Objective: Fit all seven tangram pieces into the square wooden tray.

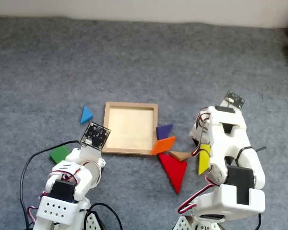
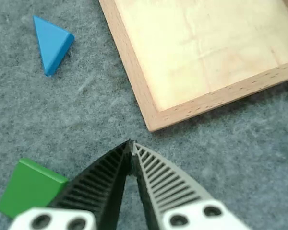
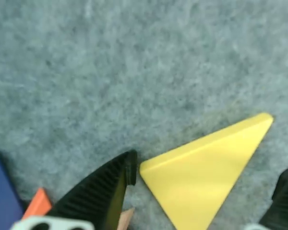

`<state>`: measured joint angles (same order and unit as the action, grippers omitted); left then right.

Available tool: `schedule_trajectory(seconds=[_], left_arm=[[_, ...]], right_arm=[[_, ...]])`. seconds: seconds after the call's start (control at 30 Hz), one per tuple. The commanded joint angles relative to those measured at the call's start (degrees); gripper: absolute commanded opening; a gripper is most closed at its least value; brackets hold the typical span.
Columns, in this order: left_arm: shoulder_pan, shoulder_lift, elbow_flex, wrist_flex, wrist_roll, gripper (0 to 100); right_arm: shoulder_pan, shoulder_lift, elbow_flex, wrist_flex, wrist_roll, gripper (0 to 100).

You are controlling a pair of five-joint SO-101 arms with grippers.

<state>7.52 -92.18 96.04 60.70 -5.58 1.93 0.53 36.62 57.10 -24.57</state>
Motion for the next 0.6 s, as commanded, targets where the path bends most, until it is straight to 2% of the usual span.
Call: schedule_trajectory(seconds=[0.0, 0.2, 0.37, 0.57], left_arm=[[-0.22, -0.48, 1.63, 0.0, -0.44, 1], [-0.22, -0.48, 1.63, 0.0, -0.44, 1], [-0.22, -0.48, 1.63, 0.0, -0.44, 1], [-0.22, -0.48, 1.63, 0.0, -0.44, 1]], right_arm=[[1.01, -0.75, 0.4, -0.84, -0.97, 37.4], [1.1, -0.92, 0.48, -0.66, -0.88, 29.6], [0.75, -1.01, 0.48, -0.57, -0.7, 29.3], [0.66, -6.64, 0.84, -0.48, 3.6, 29.3]])
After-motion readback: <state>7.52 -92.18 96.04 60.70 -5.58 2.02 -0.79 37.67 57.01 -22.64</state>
